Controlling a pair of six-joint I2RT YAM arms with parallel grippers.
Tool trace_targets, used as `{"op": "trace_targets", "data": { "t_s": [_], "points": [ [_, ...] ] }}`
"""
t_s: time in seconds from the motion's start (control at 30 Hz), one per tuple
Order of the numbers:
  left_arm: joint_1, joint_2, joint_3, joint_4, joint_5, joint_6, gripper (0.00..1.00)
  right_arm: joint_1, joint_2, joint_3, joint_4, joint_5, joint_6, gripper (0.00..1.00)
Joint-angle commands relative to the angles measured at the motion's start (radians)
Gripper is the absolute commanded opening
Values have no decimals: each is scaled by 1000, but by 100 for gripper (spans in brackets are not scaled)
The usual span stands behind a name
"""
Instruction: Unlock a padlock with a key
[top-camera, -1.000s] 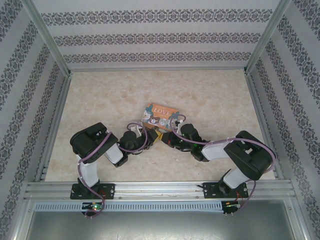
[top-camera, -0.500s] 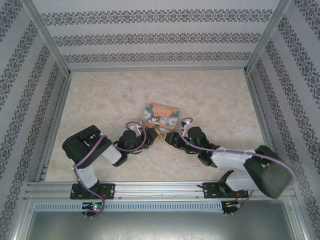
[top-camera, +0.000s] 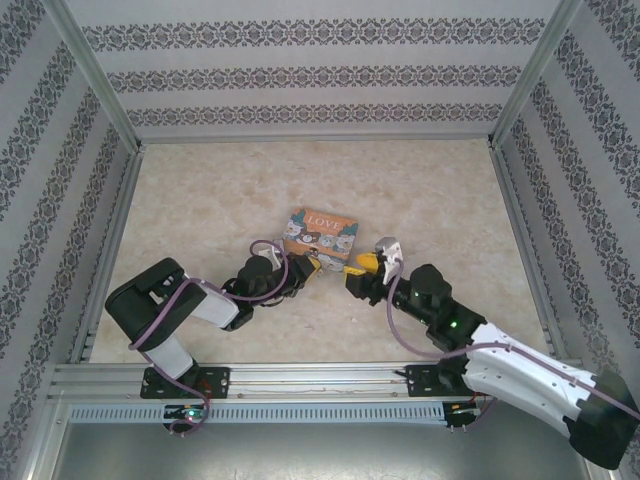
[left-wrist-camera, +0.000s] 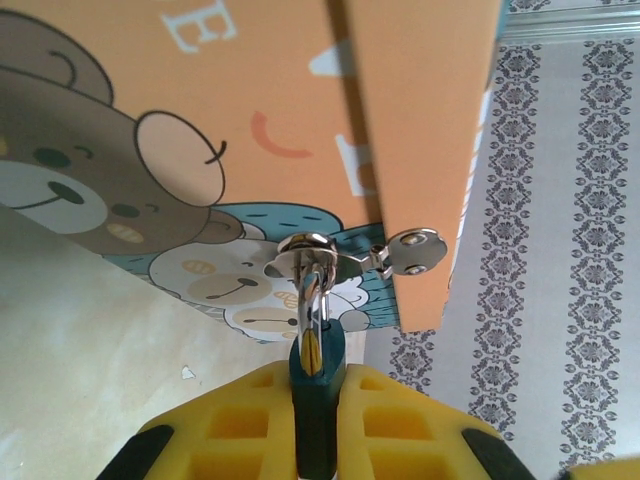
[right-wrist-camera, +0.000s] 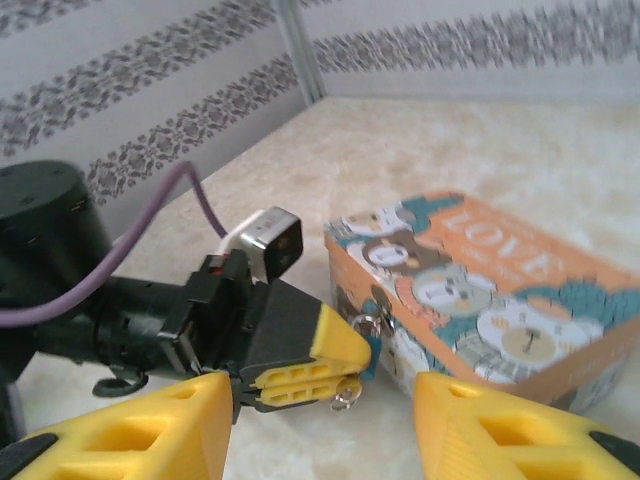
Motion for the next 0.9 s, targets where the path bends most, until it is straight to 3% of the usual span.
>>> {"op": "trace_targets", "data": {
  "t_s": [0.0, 0.23, 0.43, 0.87],
  "points": [
    [-8, -53, 27, -29, 7, -8, 10, 54, -54, -14, -27, 57, -364, 51],
    [-8, -120, 33, -111, 10, -3, 12, 185, -8, 10, -51, 209, -781, 56],
    [-8, -143, 31, -127, 10, -15, 11, 276, 107, 31, -34, 375, -1012, 58],
    [-8, -146, 32, -111, 20, -41, 10, 291, 347, 85, 78, 429, -1127, 55]
  ]
}}
